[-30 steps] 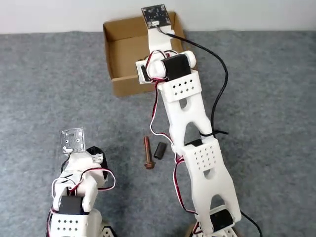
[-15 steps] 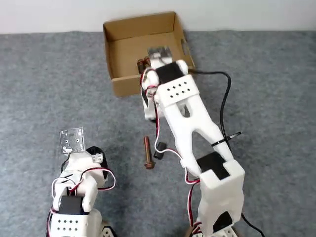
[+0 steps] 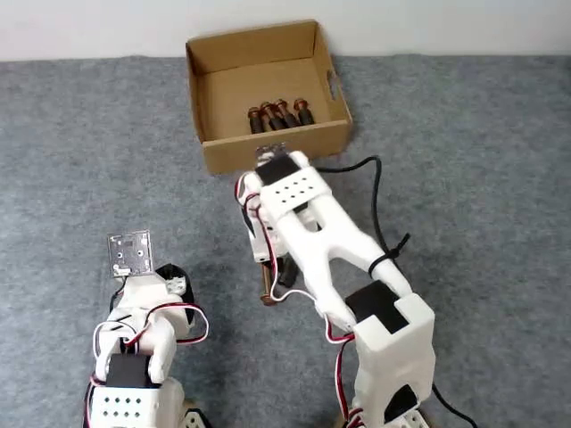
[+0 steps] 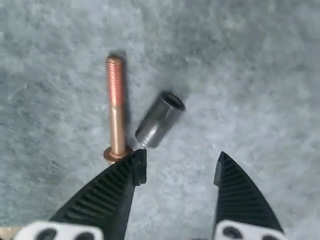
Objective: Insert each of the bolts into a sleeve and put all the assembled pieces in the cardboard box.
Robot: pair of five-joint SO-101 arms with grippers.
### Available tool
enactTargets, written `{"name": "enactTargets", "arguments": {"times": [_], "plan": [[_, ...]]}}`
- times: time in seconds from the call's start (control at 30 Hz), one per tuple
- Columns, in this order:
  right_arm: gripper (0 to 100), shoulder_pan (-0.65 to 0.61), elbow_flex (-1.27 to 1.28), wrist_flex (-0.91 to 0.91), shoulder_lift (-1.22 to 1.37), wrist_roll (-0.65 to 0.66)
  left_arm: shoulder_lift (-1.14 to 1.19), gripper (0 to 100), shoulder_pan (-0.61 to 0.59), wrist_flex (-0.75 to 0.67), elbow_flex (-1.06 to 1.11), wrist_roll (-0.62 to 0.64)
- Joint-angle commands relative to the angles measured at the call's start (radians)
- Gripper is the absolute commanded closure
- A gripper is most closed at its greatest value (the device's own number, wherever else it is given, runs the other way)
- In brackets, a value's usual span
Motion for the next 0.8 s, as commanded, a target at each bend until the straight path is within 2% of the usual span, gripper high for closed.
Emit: {"name": "enactTargets", "arguments": {"times": [0.0, 0.3, 0.53, 0.73, 0.77], "plan": [[78.3, -0.008, 0.031, -0.068, -0.056, -0.008, -0.006, 100, -0.005, -0.026, -0.005, 0.009], [78.3, -0.01, 0.132, -0.196, -0.047, -0.043, -0.006, 100, -0.005, -0.026, -0.005, 0.009], [79.1, -0.01, 0.132, -0.203, 0.064, -0.044, -0.006, 100, -0.005, -0.026, -0.005, 0.009], [99.7, -0.01, 0.132, -0.205, 0.102, -0.044, -0.006, 100, -0.005, -0.026, -0.005, 0.009], [98.6, -0.01, 0.132, -0.205, 0.104, -0.044, -0.006, 100, -0.005, -0.026, -0.005, 0.009]]}}
